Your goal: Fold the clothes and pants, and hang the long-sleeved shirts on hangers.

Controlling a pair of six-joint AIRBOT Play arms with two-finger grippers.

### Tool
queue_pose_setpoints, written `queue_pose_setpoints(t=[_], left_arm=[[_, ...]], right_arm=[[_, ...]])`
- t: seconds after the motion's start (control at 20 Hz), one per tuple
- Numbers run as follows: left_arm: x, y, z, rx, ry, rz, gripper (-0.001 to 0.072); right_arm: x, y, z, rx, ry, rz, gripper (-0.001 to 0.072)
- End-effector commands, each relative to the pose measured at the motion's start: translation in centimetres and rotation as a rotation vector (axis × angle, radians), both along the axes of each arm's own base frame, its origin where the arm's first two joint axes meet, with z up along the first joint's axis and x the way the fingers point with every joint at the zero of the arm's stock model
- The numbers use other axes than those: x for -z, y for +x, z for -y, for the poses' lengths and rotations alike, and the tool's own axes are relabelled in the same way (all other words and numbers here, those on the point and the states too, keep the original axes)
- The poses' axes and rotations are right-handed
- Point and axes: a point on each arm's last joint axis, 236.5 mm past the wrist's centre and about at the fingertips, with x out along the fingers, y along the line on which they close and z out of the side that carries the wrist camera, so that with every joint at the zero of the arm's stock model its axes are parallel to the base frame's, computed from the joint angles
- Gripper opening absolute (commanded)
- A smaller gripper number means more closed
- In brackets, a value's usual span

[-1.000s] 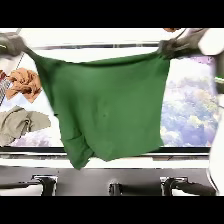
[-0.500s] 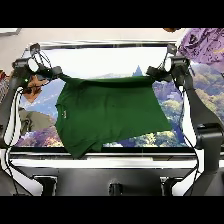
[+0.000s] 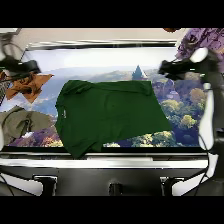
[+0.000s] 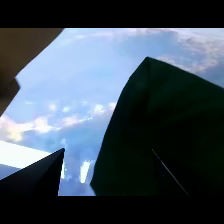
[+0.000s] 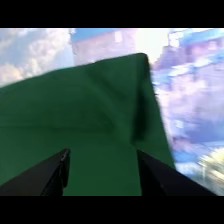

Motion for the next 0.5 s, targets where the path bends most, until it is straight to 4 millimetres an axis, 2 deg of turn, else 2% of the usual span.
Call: queue_pose_setpoints(t=[0.0,0.1,0.2,0.3,0.45], left_arm=[[-1.6,-7.1,-3.8,-0.064,-0.062,-0.092,0.0609],[0.5,-11.3,-4.6,-0.118,-0.126,-0.167,0.0608],[3.5,-15.6,-4.2,-0.162,-0.181,-0.242,0.0606],[5.9,-18.8,-3.5,-0.184,-0.203,-0.299,0.0606],[8.5,-20.9,-2.3,-0.18,-0.226,-0.373,0.0606]], right_arm=[[-2.3,-5.7,4.8,-0.133,0.122,-0.037,0.0478],[-0.4,-8.7,7.9,-0.083,0.19,-0.09,0.048],[3.0,-12.6,10.3,-0.012,0.234,-0.169,0.0482],[6.6,-16.8,11.3,0.036,0.282,-0.269,0.0482],[11.2,-21.4,10.8,0.05,0.321,-0.412,0.0482]])
